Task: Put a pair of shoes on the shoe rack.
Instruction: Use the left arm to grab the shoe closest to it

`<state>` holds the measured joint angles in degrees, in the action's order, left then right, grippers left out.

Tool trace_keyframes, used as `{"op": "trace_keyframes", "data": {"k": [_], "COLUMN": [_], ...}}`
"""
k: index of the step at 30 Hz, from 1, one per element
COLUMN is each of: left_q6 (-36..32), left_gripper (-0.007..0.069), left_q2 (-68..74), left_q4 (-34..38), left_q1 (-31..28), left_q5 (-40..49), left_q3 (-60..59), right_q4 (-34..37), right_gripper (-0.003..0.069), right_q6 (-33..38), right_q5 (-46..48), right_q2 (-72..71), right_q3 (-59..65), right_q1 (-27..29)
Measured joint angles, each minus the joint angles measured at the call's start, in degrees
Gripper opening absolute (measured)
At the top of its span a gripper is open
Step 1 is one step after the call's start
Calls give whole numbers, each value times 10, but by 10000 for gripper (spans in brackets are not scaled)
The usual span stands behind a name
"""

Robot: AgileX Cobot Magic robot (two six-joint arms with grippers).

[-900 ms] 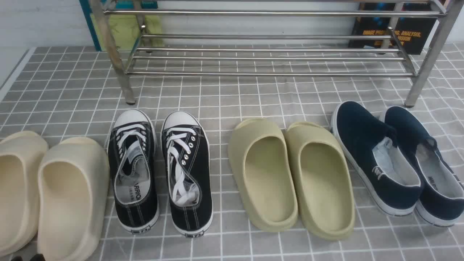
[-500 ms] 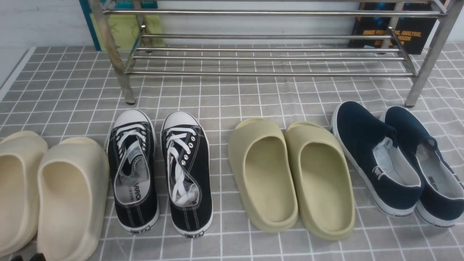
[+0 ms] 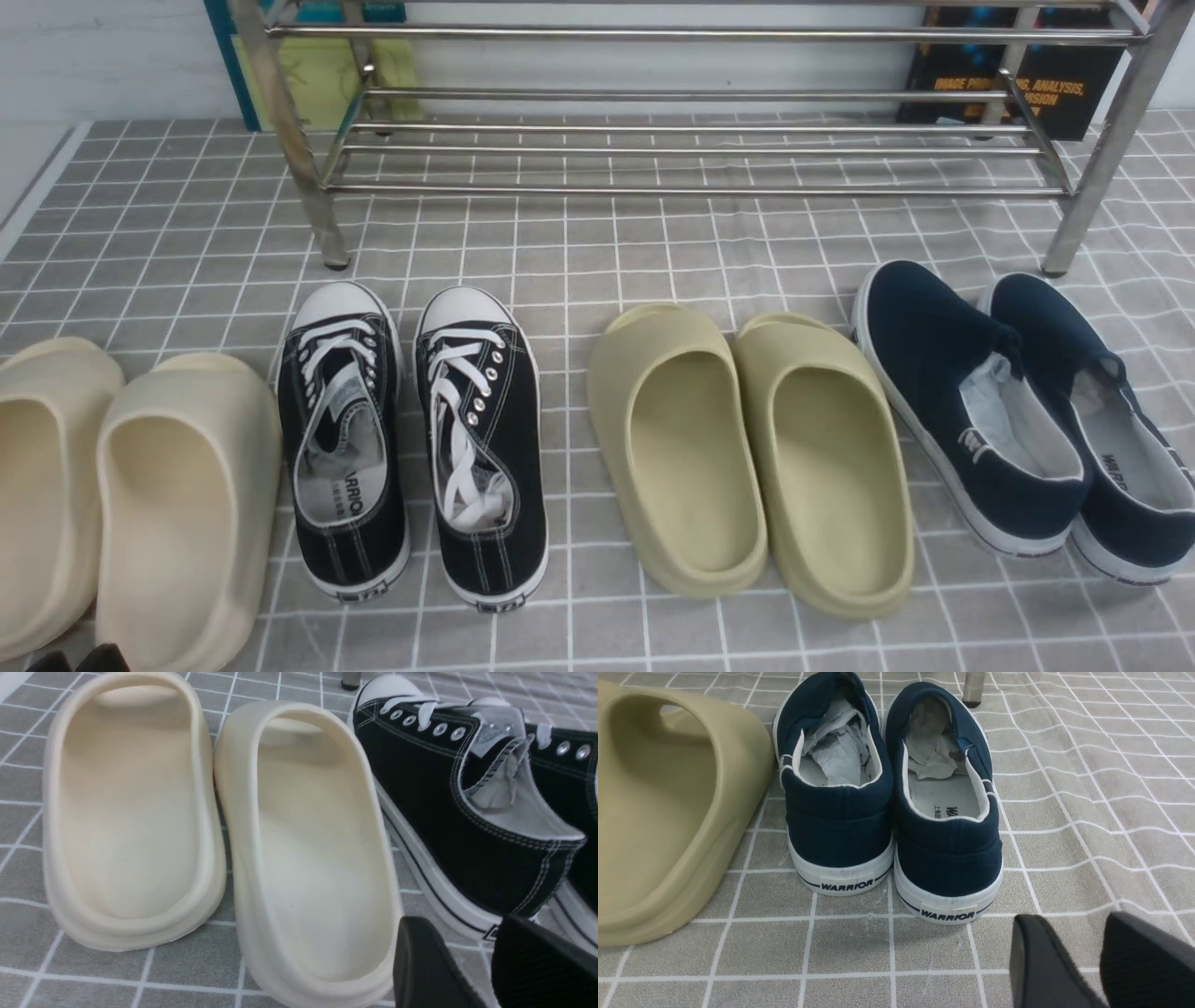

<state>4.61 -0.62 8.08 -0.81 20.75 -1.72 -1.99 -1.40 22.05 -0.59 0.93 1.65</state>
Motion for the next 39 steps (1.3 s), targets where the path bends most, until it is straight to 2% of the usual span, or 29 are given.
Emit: {"op": "trace_keyframes", "data": {"k": [8,12,14,16,19,25,29,32,35,39], "left_q6": [0,9,38,49,69,72,70,43,15,42], "left_gripper": [239,239,239,239,239,239,239,238,195,25], "left_q2": [0,0,0,0,0,0,0,0,12,121], "left_q4": [81,185,301,348,487,568,584,571,482,262], "left_q1": [0,0,0,0,0,0,0,0,0,0], "left_q5": [-7,-11,-15,-19,-32,-90,-106,-72,0,127], "left_q3": [0,0,0,0,0,0,2,28,117,244], "right_q4": [0,0,0,0,0,0,0,0,0,0], "right_gripper": [239,239,239,239,239,239,239,239,239,239], "right_q6": [0,0,0,0,0,0,0,0,0,0], "right_q5": [0,0,0,0,0,0,0,0,0,0], "right_q2": [0,0,0,0,0,0,0,0,0,0], "right_q3": [0,0,0,0,0,0,0,0,0,0], "right_q1": [0,0,0,0,0,0,0,0,0,0]}}
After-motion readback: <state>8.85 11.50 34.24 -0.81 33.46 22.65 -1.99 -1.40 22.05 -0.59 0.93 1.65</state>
